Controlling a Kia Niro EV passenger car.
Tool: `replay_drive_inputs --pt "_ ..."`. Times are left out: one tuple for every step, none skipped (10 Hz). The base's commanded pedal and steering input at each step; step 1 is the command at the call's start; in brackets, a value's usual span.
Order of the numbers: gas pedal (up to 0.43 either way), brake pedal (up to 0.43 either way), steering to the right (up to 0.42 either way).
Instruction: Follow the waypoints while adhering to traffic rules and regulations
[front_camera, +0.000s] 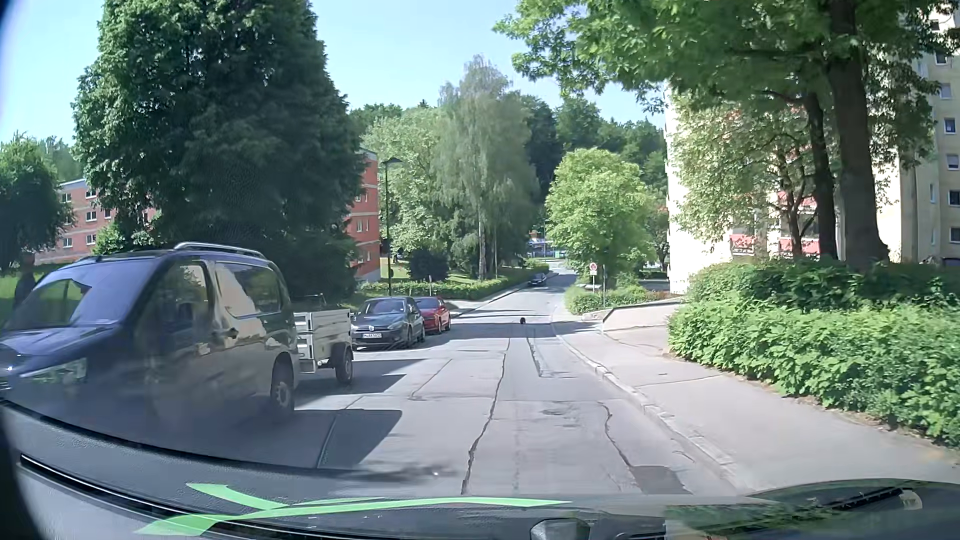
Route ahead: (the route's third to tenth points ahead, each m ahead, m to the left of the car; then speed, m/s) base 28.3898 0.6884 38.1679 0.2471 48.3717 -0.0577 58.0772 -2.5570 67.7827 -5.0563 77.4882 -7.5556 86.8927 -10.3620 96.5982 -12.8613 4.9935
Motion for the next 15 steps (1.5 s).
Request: replay_drive_inputs --pt "0.000 0.262 -0.001" --pt "0.000 0.262 -0.007" --pt "0.000 0.250 -0.014" --pt "0.000 0.250 -0.023" --pt "0.000 0.250 -0.027" --pt "0.000 0.244 -0.026" --pt "0.000 0.244 -0.025" --pt "0.000 0.244 -0.025" --pt "0.000 0.244 -0.023" --pt "0.000 0.244 -0.020" --pt "0.000 0.244 -0.016" --pt "0.000 0.238 -0.014" --pt "0.000 0.232 -0.012" --pt "0.000 0.232 -0.010" --pt "0.000 0.232 -0.008"
